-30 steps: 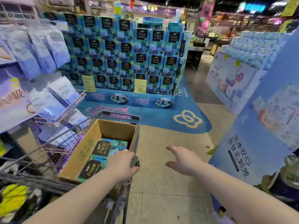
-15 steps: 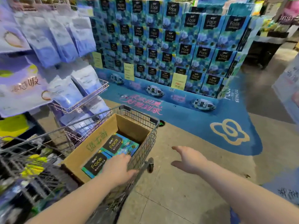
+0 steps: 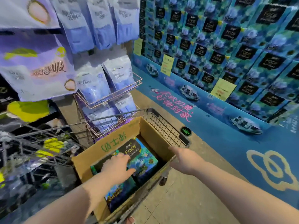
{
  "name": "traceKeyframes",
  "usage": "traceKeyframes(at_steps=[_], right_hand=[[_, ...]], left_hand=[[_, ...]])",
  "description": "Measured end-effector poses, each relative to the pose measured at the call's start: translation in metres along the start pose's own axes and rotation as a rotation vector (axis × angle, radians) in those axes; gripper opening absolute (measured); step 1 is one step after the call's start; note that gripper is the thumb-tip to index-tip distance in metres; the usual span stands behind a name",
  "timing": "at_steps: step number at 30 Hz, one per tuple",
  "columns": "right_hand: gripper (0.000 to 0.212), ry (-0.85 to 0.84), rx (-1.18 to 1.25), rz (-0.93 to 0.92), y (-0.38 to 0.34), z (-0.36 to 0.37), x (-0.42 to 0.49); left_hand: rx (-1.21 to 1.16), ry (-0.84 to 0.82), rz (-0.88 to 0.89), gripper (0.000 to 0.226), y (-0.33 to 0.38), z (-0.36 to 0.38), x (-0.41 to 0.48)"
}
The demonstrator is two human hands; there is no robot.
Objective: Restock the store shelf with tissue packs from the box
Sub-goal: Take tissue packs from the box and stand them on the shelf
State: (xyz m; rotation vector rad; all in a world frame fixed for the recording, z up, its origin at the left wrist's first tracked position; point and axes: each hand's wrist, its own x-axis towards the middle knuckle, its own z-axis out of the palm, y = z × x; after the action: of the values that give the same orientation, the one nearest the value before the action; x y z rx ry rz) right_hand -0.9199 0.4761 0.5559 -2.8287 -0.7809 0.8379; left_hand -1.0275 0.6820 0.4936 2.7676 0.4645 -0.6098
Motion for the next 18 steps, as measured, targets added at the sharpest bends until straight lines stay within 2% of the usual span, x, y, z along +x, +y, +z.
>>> traceKeyframes(at_steps=[4, 9, 18], right_hand=[[0.064, -0.039, -0.008, -0.038, -0.006, -0.006, 0.053], [0.069, -0.195, -0.060, -0.081, -0.009, 0.003, 0.110], [0.066, -0.388, -0.121, -0.150, -0.010, 0.033, 0.229]], left_hand=[[-0.074, -0.048, -0.079, 0.058, -0.020, -0.001, 0.039], [-0.113, -0.119, -0.189, 0.058, -0.034, 0.017, 0.062], [-0.414, -0.159, -0.463, 0.059, -0.052, 0.051, 0.114]])
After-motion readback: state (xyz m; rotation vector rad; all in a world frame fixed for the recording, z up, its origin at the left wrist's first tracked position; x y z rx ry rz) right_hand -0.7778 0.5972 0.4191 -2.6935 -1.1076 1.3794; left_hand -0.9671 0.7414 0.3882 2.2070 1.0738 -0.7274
